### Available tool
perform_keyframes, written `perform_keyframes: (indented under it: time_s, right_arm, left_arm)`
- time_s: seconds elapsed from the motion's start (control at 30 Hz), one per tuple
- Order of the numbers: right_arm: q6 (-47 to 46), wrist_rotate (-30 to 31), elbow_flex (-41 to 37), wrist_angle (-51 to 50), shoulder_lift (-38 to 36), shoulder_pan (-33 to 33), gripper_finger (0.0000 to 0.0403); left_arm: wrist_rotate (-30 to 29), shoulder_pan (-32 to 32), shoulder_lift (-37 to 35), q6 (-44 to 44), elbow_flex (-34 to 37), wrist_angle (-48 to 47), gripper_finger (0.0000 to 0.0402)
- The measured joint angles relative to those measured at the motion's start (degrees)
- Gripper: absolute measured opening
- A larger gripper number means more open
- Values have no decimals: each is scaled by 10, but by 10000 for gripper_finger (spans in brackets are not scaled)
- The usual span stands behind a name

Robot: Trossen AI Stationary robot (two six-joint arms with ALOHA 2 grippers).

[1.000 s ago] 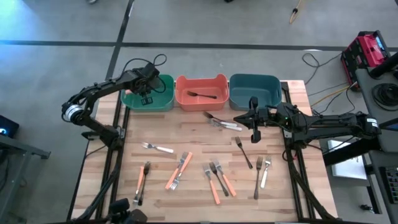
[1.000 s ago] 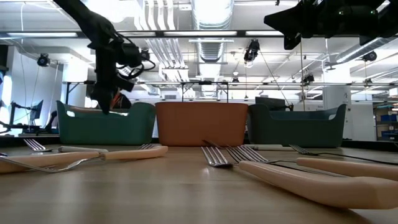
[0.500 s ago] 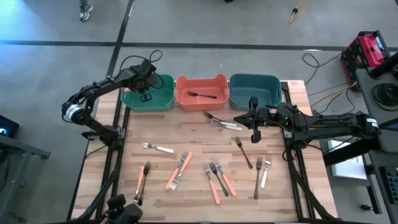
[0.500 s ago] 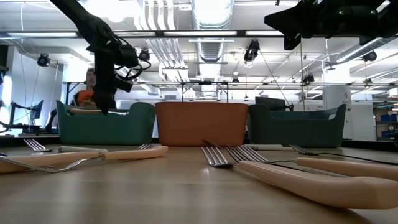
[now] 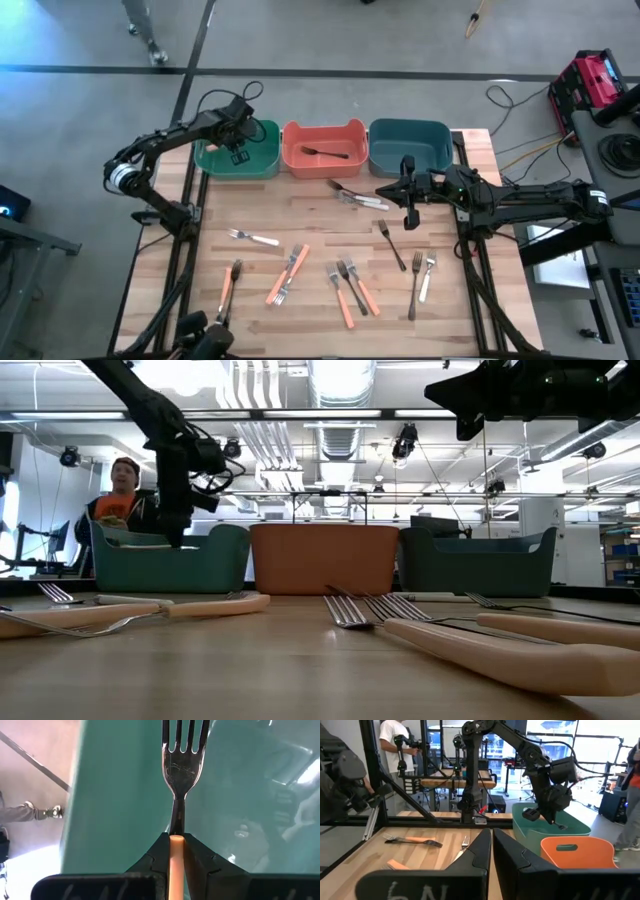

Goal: Sort silverware by color (type)
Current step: Put the orange fork into the green bin

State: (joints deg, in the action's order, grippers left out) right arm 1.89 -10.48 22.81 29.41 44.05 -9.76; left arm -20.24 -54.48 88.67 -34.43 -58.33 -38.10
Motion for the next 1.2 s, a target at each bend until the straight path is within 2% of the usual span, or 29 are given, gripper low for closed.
perform_keyframes:
  time_s: [0.4, 0.7, 0.87, 1.2]
  right_arm:
    - [0, 0, 0, 0, 0, 0, 9]
    - [1, 0, 0, 0, 0, 0, 9]
    - [1, 0, 0, 0, 0, 0, 9]
    - [1, 0, 0, 0, 0, 0, 9]
  left_arm:
    - [-1, 0, 61, -7, 0, 11, 15]
    - [0, 0, 70, -12, 0, 15, 15]
    - [39, 0, 70, -28, 0, 15, 16]
    - [59, 0, 70, -50, 0, 14, 16]
